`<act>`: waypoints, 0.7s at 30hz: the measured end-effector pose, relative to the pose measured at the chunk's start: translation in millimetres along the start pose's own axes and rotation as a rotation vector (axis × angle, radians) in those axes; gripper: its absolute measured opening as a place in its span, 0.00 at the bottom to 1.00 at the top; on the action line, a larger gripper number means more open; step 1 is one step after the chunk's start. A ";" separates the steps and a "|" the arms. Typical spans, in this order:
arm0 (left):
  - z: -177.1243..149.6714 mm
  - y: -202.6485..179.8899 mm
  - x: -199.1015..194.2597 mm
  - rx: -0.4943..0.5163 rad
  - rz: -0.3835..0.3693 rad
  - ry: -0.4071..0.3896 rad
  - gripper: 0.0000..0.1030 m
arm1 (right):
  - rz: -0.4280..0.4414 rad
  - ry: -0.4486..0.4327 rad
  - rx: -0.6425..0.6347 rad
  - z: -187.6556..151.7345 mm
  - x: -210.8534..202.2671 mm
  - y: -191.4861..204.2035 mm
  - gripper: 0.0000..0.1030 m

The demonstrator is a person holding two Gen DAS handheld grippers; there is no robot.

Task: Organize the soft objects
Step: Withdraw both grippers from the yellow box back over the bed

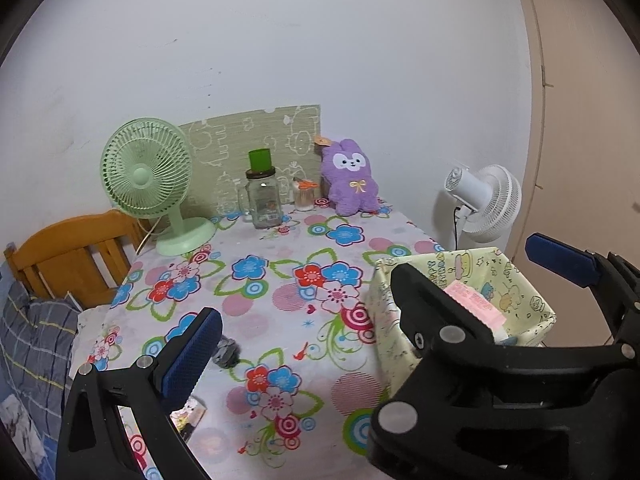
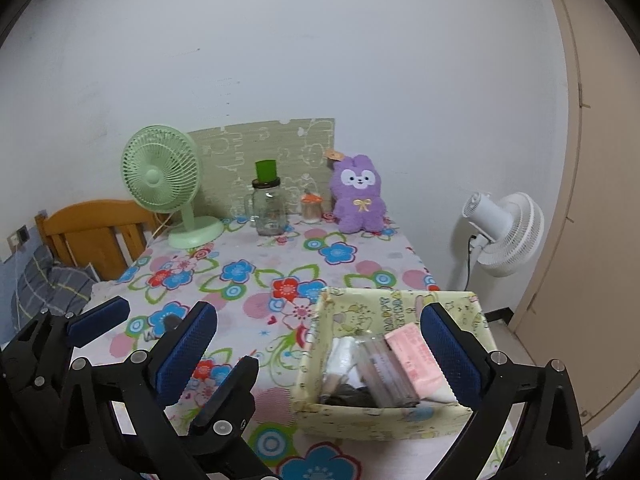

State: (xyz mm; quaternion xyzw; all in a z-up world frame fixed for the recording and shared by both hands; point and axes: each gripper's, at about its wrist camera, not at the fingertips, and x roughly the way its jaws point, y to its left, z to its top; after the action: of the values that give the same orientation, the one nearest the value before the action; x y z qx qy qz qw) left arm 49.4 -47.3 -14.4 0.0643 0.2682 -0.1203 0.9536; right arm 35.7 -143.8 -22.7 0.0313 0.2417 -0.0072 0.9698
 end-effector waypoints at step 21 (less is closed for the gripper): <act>-26.4 54.3 13.5 -0.017 0.073 0.053 1.00 | 0.107 0.062 -0.022 -17.9 30.5 54.4 1.00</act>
State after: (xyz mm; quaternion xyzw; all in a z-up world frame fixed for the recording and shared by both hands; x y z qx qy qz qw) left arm 61.8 7.3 -40.7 0.0691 0.2920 -0.0812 0.9505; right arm 55.8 -88.3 -49.7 0.0336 0.2699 0.0485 0.9611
